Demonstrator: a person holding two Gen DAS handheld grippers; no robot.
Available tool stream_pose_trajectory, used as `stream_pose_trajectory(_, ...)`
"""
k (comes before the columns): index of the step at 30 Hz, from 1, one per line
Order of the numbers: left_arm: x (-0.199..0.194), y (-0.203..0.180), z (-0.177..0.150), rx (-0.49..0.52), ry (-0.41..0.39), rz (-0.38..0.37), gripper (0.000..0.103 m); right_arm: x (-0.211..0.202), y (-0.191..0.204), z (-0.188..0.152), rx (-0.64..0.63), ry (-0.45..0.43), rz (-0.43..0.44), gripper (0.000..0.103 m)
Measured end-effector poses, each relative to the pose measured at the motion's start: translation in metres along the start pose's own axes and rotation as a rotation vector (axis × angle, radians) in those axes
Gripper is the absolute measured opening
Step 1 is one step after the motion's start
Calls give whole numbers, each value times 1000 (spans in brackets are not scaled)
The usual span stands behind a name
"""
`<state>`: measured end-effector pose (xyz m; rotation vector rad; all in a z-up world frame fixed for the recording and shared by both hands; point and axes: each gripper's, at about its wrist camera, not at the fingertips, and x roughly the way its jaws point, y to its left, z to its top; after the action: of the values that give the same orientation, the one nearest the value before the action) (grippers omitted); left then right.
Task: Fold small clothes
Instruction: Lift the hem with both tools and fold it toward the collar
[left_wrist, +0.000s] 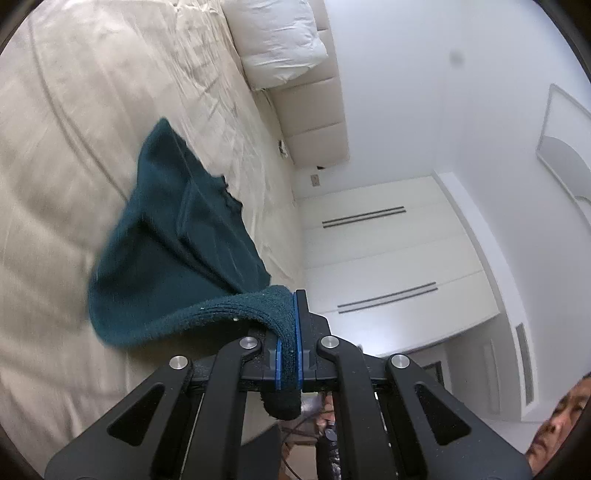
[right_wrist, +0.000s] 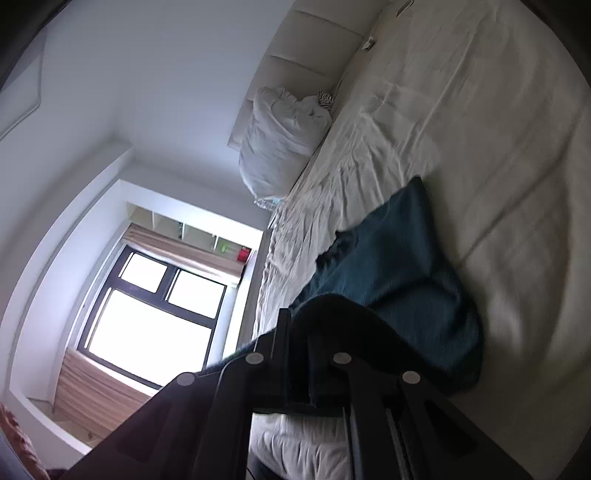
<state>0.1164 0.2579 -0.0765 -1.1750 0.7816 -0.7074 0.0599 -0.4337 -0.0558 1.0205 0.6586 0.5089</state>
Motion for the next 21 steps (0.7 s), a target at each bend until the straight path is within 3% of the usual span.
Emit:
stream_pose_trajectory(5, 24, 14, 44, -18, -18, 50, 3, 27, -7, 26, -5, -6, -38, 8)
stream_pose_trajectory(11, 57, 27, 85, -51, -30, 59, 3, 62, -18, 58, -21, -10, -104, 8)
stream_pose_trajectory(21, 106, 53, 136, -84, -27, 118, 3, 111, -56, 97, 69, -21, -150, 8)
